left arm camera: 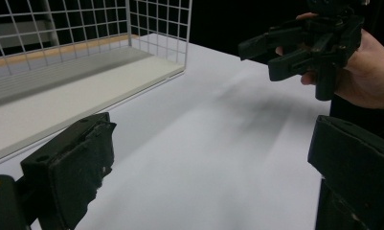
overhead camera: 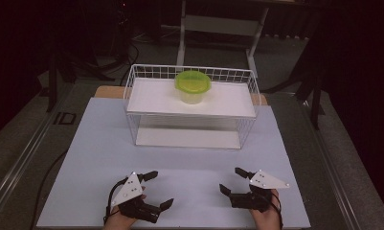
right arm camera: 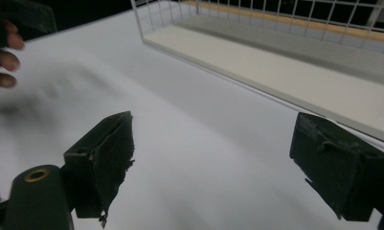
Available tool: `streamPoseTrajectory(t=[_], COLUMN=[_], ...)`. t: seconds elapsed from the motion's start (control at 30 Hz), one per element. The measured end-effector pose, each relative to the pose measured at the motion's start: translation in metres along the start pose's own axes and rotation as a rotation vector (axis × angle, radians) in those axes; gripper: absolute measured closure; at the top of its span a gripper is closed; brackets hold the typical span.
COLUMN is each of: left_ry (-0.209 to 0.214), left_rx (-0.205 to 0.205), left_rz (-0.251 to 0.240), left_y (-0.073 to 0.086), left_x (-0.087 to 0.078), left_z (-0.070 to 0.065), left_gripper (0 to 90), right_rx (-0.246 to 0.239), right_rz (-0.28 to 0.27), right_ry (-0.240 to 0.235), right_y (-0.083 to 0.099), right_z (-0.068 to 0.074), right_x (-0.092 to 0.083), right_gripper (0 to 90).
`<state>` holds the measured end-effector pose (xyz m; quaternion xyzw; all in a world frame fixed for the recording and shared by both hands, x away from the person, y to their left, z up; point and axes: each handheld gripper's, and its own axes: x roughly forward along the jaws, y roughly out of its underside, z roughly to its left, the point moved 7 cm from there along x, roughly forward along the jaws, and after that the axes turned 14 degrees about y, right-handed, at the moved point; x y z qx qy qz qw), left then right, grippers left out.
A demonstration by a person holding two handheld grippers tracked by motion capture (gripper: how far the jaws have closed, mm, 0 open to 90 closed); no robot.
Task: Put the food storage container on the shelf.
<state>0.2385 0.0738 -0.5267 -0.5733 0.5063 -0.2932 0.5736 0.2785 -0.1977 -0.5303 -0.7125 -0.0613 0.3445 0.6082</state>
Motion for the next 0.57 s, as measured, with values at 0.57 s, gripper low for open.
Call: streamPoseTrajectory(t=[0.57], left_ry=[-0.028], left_rx=[-0.004], left_rz=[-0.019], left_y=[0.0047], left_x=[-0.0080], left_z=[0.0042], left_gripper=[2.5], right_rx=[-0.004], right_rz=[0.012], right_ry=[0.015], right_y=[0.0107], right_z=[-0.0070], right_x=[0.0093], right_gripper=[15.0])
